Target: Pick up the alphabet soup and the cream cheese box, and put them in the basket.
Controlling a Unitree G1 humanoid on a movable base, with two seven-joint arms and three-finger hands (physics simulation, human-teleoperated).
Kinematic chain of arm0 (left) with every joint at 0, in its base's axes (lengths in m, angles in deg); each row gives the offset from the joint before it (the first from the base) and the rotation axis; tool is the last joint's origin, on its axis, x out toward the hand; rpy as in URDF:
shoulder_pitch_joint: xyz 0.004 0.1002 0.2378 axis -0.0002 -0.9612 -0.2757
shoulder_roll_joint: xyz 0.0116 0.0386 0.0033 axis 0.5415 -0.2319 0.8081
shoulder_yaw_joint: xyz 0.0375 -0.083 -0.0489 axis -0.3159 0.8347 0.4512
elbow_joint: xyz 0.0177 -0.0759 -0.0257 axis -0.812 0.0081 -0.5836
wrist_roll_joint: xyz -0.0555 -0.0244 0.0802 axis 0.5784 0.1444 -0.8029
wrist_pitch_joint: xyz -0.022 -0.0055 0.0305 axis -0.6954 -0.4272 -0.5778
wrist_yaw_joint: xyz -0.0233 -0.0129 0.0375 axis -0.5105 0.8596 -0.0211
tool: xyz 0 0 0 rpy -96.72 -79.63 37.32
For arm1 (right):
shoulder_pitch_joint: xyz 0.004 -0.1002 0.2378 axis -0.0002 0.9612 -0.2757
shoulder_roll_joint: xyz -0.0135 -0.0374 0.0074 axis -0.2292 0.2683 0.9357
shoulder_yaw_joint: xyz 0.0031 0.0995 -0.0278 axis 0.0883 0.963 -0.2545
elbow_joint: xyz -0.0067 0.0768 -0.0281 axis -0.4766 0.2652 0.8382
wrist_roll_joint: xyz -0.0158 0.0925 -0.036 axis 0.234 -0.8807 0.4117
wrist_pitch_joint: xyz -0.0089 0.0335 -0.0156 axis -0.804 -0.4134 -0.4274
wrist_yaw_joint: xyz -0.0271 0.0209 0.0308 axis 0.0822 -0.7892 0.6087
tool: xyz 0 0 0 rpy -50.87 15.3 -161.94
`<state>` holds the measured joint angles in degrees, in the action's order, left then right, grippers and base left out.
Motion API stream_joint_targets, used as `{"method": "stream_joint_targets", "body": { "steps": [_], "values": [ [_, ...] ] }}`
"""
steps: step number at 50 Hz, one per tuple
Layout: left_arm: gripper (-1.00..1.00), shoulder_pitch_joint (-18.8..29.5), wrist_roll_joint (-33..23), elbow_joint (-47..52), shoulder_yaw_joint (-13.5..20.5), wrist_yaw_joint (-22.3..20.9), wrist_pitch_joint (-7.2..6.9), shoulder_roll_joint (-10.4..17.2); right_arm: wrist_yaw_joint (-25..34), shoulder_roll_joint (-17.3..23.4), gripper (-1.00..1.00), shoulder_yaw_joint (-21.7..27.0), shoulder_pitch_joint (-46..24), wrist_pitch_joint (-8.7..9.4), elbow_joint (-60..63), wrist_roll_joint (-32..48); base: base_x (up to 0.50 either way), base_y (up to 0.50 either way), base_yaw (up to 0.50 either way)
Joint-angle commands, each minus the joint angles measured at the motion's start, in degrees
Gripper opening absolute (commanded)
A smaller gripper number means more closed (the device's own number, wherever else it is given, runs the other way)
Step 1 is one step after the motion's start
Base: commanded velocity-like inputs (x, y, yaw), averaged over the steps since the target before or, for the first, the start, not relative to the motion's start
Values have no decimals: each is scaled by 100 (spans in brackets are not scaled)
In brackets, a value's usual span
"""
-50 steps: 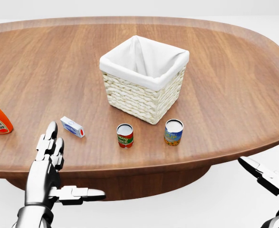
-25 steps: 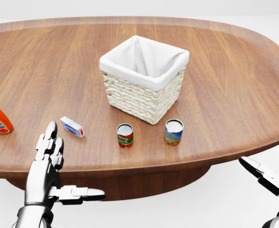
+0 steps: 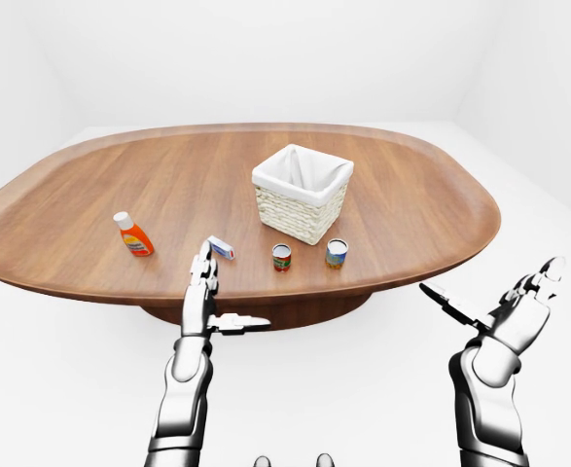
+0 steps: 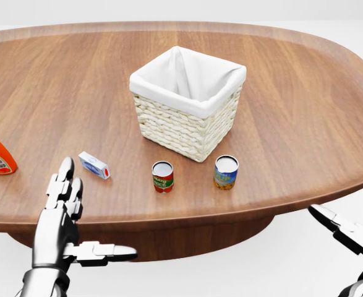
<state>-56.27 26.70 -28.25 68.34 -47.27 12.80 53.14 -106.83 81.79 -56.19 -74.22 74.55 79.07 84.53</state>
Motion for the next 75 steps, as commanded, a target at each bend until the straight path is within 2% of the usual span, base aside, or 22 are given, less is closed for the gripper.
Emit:
{"method": "stream_joint_targets", "body": {
  "steps": [1,3,4,7,13,14,18,28,31,35,37,41,48,52,55,56,59,61,62,69,75],
  "values": [
    [100,-13,-35,-4,-40,-15,94,-9,0,-2,100,63,-19,-70,-106,24,0,0,0],
    [100,17,6,-65,-10,-24,107,-5,0,-6,100,77,9,-9,6,-7,0,0,0],
    [100,16,15,-62,-6,-25,107,-4,0,-5,100,96,-4,-105,-72,30,0,0,0],
    [100,14,5,-83,-20,-32,107,-5,0,10,100,99,-26,-157,-147,31,0,0,0],
    [100,-8,-14,-19,-40,-35,83,-9,0,10,100,100,-6,-205,-120,19,0,0,0],
    [100,-3,-25,-43,-44,-37,105,-9,0,3,100,93,17,-164,-39,14,0,0,0],
    [100,16,-25,-89,-34,-39,107,-6,0,7,100,100,4,-232,-118,10,0,0,0],
    [100,44,-21,-152,-25,-36,107,-5,0,8,100,97,16,-102,-24,0,0,0,0],
    [100,21,-23,-92,-33,-31,107,-8,0,15,100,101,-9,-153,-107,12,20,0,0],
    [100,63,-17,-189,-18,-34,107,-1,0,5,100,97,11,-121,-50,13,23,0,0],
    [100,61,-13,-178,-17,-33,107,-1,0,9,100,98,-7,-170,-116,15,24,0,0],
    [100,39,-17,-96,-22,-14,107,-6,0,10,100,96,4,-135,-64,15,24,0,0],
    [100,23,-6,-81,-24,-25,107,-6,0,8,100,104,4,-184,-101,13,24,0,0],
    [100,-14,-11,29,-32,-15,55,-12,0,8,100,103,1,-197,-115,19,24,0,0],
    [100,-15,-17,27,-30,-8,67,-12,0,6,100,96,7,-183,-93,29,24,0,0],
    [100,-28,-10,89,-29,-2,23,-15,0,6,100,95,4,-191,-107,31,23,0,0],
    [100,3,-12,-15,-15,3,103,-10,0,9,100,92,0,-189,-107,34,23,0,0],
    [100,-6,-13,7,-17,7,92,-10,0,12,100,96,-8,-224,-152,33,22,0,0],
    [100,-9,-14,19,-16,14,83,-11,0,7,100,91,8,-164,-71,33,21,0,0],
    [100,8,-48,-13,-2,70,98,-2,0,6,100,93,5,-191,-95,35,21,0,0],
    [100,-66,-55,179,0,108,27,-11,0,-8,100,110,21,-161,-40,25,21,0,0]
  ]
}}
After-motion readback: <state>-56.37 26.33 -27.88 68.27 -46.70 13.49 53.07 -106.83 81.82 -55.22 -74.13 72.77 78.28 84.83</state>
